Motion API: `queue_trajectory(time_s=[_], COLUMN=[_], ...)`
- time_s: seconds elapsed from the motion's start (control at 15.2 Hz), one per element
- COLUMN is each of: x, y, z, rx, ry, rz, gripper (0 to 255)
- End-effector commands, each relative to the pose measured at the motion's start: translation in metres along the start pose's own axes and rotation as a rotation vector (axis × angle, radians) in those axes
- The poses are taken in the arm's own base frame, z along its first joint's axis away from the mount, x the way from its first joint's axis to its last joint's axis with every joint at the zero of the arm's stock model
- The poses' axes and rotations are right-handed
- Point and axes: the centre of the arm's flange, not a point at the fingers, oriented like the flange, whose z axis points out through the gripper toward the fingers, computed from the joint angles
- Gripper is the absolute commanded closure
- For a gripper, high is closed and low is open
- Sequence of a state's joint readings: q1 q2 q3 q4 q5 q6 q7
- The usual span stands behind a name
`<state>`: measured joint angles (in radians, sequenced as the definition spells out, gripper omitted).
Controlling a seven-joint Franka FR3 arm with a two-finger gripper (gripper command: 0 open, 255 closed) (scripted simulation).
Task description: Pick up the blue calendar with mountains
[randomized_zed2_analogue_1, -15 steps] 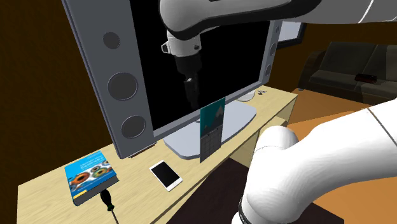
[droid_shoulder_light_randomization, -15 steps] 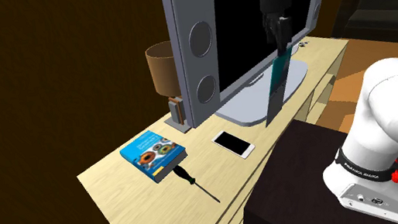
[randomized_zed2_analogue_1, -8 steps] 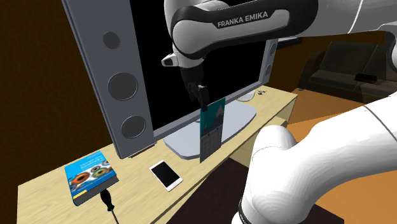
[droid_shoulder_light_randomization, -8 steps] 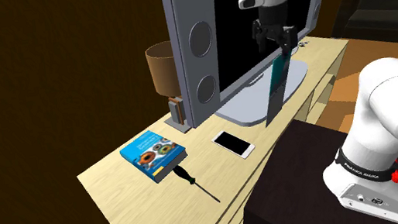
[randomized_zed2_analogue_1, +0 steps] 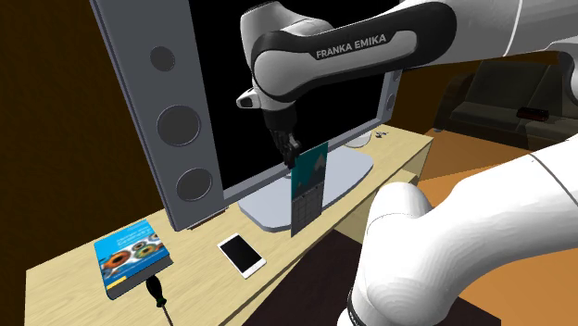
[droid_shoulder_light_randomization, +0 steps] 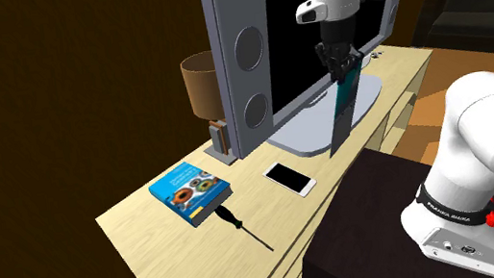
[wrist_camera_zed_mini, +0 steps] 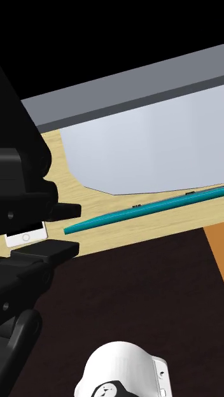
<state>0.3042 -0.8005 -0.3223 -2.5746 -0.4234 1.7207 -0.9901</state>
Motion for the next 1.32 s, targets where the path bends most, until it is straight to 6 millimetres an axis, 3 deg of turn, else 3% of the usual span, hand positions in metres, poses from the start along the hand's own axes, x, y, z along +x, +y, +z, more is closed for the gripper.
queue_trajectory(time_s=[0.0,0.4,1.25], x=[0.0,0.0,-0.014], y=[0.0,0.001,0.003], z=[0.0,0.0,-0.067], rx=[0.0,0.0,0.0], ry=[0.0,0.0,0.0], rz=[0.0,0.0,0.0], gripper=[255,255,255])
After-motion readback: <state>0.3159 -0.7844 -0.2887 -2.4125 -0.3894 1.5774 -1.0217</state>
